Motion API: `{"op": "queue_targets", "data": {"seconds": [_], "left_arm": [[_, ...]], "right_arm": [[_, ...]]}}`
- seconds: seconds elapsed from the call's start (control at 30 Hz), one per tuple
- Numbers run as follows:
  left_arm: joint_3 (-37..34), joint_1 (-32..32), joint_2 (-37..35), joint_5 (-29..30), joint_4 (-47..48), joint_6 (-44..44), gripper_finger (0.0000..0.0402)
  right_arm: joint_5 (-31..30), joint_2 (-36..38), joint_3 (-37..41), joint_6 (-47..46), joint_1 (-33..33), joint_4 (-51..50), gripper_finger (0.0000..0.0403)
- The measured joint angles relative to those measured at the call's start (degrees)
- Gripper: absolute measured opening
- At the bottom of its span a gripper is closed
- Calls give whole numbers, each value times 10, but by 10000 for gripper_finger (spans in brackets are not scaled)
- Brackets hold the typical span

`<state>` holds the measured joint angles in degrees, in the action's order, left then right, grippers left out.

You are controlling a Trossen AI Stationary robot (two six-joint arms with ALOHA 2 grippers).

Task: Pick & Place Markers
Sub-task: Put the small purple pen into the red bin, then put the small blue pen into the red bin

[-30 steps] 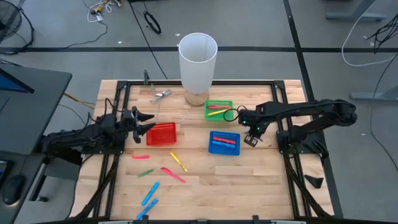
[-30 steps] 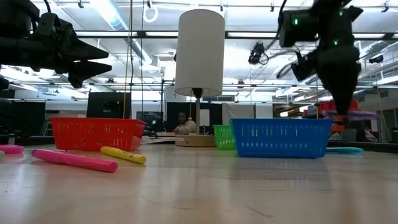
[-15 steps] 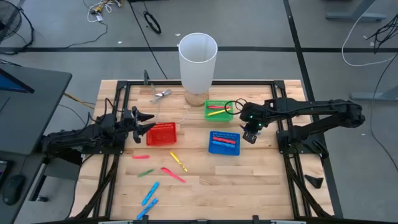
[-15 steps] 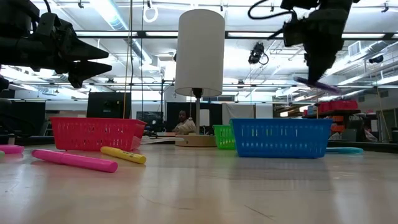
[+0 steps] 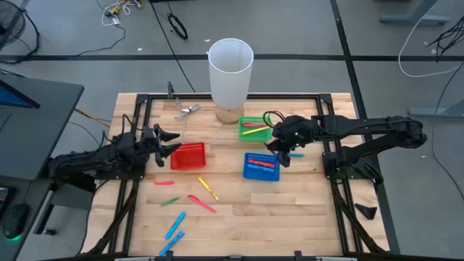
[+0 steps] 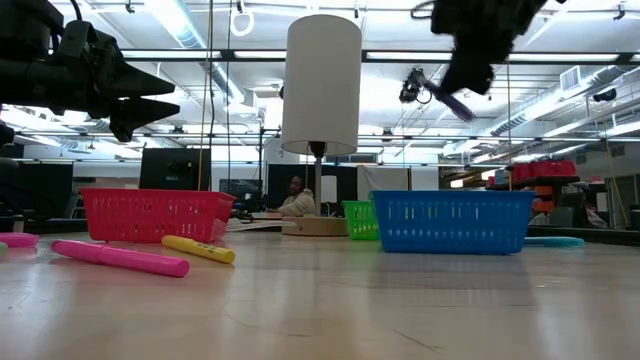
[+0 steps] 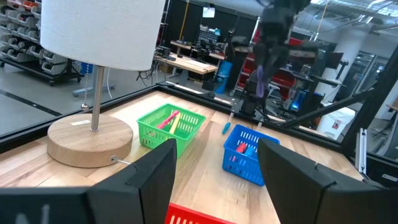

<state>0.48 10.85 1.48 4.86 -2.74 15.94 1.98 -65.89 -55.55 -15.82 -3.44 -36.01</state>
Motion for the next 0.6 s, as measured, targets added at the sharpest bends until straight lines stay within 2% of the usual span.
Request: {"op": "queue_targets", "data": {"seconds": [0.6], "left_arm": [[0,0,0,0,0,0,232]], "right_arm": [[0,0,0,81,1,309,3]]}}
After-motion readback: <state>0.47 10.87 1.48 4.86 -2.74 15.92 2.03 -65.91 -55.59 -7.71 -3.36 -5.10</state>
